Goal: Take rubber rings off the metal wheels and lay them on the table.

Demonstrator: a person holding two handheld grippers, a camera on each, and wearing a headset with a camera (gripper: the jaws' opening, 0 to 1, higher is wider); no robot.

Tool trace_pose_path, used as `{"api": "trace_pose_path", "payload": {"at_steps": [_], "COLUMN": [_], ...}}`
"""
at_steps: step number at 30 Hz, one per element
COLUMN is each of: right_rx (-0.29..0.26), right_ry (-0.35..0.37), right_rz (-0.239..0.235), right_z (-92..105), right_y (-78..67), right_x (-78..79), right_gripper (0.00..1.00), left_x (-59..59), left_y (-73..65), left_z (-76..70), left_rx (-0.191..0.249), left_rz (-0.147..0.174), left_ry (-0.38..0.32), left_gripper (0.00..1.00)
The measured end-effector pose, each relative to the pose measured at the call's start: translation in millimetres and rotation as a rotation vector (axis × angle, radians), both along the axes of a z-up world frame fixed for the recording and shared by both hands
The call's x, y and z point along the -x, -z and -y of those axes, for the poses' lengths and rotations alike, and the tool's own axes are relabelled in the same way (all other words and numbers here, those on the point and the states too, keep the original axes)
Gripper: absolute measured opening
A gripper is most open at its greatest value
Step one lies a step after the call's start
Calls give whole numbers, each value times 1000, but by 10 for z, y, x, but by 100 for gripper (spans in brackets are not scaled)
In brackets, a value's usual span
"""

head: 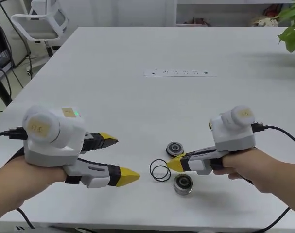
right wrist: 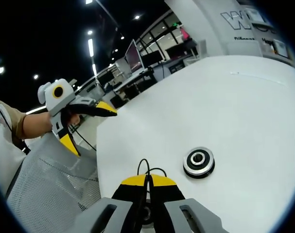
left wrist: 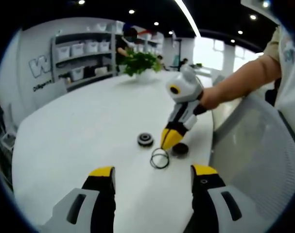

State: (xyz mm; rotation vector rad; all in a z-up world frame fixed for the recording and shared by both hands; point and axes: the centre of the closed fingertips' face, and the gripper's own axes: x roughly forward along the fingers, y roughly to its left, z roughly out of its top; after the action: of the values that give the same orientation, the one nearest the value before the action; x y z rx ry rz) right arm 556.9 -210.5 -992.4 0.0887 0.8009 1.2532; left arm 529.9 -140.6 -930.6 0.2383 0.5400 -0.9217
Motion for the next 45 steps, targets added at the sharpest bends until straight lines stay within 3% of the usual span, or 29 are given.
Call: {"api": "trace_pose_path", "payload": {"at_steps": [32, 45], "right_rx": [108, 70], "right_ry": [44, 82], "right_rz": [22, 37], "right_z": [74, 165], "right_y": [209, 98], "right_x": [-75, -155], "right_gripper": [1, 6], "left_x": [-9, -30], "left_y": [20, 12], "left_z": [-33, -27], "left_rx": [6, 5], "left_rz": [-10, -14], "left_ry": [-15, -17], "left_gripper": [62, 61]}}
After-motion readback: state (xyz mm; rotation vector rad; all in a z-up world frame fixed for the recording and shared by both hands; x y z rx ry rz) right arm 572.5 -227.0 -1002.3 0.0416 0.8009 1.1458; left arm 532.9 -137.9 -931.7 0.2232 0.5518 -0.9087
